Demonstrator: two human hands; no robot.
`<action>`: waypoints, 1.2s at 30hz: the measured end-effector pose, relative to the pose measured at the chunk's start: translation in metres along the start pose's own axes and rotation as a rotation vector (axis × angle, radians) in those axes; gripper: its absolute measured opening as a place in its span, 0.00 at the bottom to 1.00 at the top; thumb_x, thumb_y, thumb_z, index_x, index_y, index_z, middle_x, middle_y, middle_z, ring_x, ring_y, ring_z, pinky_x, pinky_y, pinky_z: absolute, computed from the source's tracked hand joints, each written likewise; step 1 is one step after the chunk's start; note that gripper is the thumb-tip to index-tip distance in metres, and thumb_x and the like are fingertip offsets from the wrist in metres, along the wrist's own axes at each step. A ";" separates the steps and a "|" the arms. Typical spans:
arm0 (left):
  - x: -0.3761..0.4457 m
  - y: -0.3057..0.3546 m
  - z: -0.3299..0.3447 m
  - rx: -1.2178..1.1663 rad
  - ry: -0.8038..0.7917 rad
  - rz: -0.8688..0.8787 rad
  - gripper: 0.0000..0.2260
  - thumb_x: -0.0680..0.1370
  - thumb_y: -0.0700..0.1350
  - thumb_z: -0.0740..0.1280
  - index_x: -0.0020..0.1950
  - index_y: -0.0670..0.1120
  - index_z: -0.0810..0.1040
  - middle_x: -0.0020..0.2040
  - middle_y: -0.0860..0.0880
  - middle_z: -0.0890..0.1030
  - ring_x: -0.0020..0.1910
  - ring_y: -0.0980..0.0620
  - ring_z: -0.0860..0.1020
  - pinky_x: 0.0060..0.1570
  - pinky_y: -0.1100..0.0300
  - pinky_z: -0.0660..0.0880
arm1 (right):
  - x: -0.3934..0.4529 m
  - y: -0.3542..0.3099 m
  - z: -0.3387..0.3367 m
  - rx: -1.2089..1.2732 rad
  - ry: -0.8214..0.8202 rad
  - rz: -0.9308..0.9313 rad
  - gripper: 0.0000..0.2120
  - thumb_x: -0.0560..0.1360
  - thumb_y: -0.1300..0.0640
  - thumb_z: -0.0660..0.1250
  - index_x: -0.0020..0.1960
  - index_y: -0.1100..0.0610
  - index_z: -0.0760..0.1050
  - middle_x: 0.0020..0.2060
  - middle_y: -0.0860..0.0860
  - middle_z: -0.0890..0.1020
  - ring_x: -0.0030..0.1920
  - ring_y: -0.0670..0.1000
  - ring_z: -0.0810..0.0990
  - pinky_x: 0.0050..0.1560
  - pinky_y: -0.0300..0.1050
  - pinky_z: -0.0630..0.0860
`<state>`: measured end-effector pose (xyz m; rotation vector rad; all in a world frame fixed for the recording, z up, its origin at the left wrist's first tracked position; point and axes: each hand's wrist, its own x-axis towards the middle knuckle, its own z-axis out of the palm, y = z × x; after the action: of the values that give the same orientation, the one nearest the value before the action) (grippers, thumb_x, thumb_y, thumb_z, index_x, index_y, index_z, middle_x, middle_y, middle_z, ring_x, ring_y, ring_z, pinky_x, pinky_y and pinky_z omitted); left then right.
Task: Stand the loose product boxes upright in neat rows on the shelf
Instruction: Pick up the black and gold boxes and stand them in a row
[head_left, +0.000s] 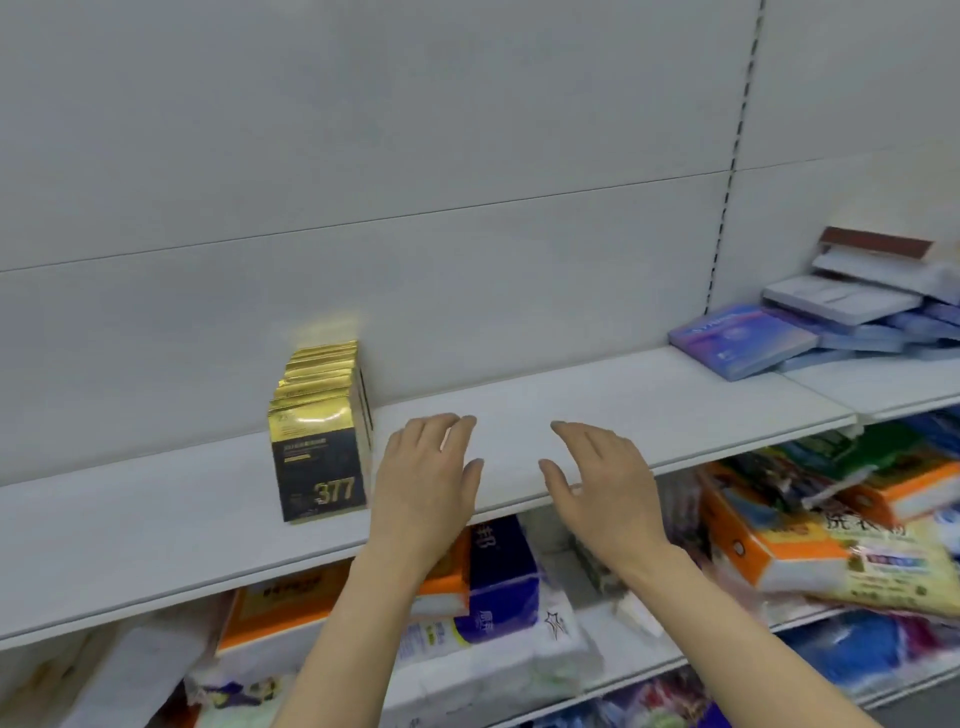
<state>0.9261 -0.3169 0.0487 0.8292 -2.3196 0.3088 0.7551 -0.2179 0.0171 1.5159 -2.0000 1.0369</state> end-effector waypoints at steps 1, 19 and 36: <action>0.002 0.014 0.005 0.004 -0.003 0.020 0.19 0.73 0.47 0.75 0.63 0.45 0.80 0.57 0.46 0.82 0.55 0.45 0.80 0.54 0.49 0.78 | -0.003 0.012 -0.010 -0.015 0.027 0.001 0.19 0.75 0.47 0.63 0.59 0.58 0.79 0.53 0.52 0.83 0.52 0.53 0.82 0.53 0.47 0.77; 0.075 0.359 0.104 -0.325 -0.124 0.144 0.12 0.74 0.46 0.71 0.57 0.47 0.81 0.48 0.48 0.82 0.45 0.44 0.78 0.44 0.50 0.75 | -0.093 0.309 -0.223 -0.344 0.146 0.208 0.18 0.76 0.47 0.61 0.55 0.58 0.81 0.46 0.50 0.84 0.46 0.51 0.83 0.46 0.46 0.79; 0.249 0.584 0.218 -0.407 -0.140 0.216 0.15 0.80 0.49 0.64 0.66 0.49 0.77 0.61 0.50 0.79 0.58 0.47 0.76 0.56 0.53 0.71 | -0.049 0.566 -0.305 -0.478 0.199 0.319 0.15 0.73 0.50 0.66 0.54 0.58 0.82 0.44 0.49 0.85 0.43 0.52 0.83 0.42 0.47 0.81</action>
<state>0.2999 -0.0755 0.0411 0.4115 -2.4859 -0.1357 0.2050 0.1192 0.0013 0.8353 -2.1833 0.7106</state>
